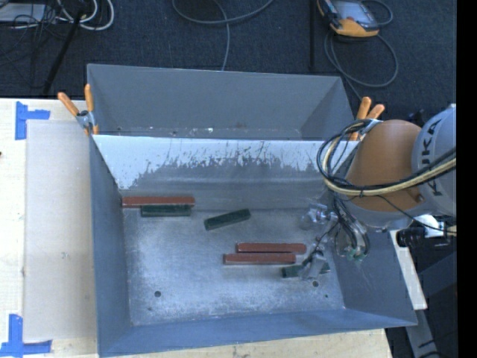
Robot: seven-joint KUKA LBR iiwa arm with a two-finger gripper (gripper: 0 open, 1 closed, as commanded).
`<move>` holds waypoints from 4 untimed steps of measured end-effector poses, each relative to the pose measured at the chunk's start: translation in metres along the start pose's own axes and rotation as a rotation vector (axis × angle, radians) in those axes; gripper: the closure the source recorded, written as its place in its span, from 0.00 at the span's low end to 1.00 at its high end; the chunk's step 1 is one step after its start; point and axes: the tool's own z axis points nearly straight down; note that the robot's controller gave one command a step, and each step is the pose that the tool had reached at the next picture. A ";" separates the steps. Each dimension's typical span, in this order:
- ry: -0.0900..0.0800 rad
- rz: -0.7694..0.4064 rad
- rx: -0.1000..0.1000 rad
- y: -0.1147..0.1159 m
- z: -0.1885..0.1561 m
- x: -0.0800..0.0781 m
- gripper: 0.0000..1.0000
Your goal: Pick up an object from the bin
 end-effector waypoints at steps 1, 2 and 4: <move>0.001 -0.086 0.001 0.039 0.045 -0.015 0.00; 0.003 0.217 -0.001 0.046 0.070 -0.017 1.00; 0.003 0.213 0.000 0.046 0.068 -0.017 1.00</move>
Offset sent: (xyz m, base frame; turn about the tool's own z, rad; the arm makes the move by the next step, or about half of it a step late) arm 0.0281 0.0385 -0.0717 0.2174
